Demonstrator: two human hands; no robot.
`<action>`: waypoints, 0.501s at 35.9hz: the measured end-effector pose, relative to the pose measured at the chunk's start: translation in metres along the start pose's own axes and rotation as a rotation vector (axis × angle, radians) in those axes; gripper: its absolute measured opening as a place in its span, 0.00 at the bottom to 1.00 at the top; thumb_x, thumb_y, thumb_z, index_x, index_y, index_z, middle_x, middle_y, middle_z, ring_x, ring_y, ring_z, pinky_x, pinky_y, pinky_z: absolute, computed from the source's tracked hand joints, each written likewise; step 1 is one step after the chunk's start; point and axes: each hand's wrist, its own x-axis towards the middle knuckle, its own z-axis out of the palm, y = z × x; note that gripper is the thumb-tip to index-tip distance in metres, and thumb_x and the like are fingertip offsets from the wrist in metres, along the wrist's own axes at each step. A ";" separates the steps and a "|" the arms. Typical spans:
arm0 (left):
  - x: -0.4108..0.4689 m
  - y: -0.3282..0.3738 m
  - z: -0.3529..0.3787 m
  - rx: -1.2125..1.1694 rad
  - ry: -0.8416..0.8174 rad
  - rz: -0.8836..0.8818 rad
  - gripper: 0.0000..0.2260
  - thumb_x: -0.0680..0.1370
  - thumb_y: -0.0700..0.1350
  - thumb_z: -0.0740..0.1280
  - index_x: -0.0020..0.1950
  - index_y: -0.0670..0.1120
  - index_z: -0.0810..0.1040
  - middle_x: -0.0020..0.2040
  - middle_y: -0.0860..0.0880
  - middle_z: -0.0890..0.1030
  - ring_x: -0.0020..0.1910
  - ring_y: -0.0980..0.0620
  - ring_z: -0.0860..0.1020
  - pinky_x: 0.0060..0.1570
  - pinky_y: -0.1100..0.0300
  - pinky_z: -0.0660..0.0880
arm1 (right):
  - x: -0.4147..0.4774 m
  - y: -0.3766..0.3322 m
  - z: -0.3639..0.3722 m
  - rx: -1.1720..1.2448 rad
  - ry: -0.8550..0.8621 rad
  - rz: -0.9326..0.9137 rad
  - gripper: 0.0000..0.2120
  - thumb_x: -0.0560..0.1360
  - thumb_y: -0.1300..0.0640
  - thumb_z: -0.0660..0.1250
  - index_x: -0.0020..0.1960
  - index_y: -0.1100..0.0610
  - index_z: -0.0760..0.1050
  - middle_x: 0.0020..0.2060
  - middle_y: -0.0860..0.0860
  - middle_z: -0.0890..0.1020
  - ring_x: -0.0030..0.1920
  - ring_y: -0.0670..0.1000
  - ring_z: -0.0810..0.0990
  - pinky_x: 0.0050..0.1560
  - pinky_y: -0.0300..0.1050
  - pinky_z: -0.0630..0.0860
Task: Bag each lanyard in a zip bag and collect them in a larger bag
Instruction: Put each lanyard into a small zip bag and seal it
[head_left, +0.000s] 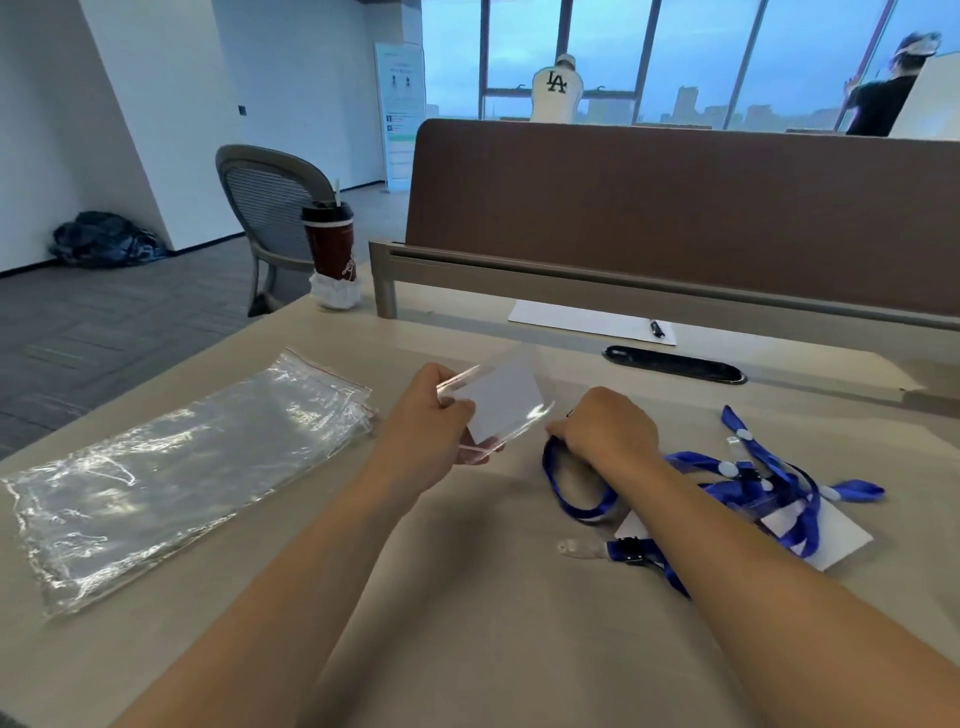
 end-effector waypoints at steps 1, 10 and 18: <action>0.000 -0.002 -0.001 -0.009 0.006 -0.007 0.06 0.82 0.36 0.59 0.53 0.48 0.69 0.55 0.43 0.77 0.41 0.41 0.86 0.47 0.42 0.83 | 0.001 -0.001 0.002 -0.008 0.001 0.005 0.13 0.74 0.50 0.69 0.36 0.57 0.73 0.32 0.51 0.78 0.33 0.53 0.77 0.33 0.44 0.71; 0.001 -0.007 -0.013 0.026 0.146 -0.001 0.07 0.81 0.35 0.59 0.55 0.45 0.69 0.54 0.40 0.75 0.31 0.52 0.82 0.29 0.59 0.79 | -0.003 0.003 0.003 0.151 0.033 -0.130 0.07 0.75 0.61 0.66 0.40 0.60 0.81 0.35 0.55 0.82 0.36 0.55 0.79 0.37 0.47 0.74; -0.004 0.002 -0.010 0.048 0.163 -0.028 0.08 0.80 0.36 0.64 0.56 0.48 0.72 0.57 0.42 0.75 0.40 0.43 0.85 0.41 0.51 0.84 | -0.049 -0.020 -0.044 0.635 -0.040 -0.335 0.02 0.77 0.59 0.69 0.49 0.55 0.80 0.39 0.50 0.84 0.38 0.50 0.83 0.37 0.40 0.80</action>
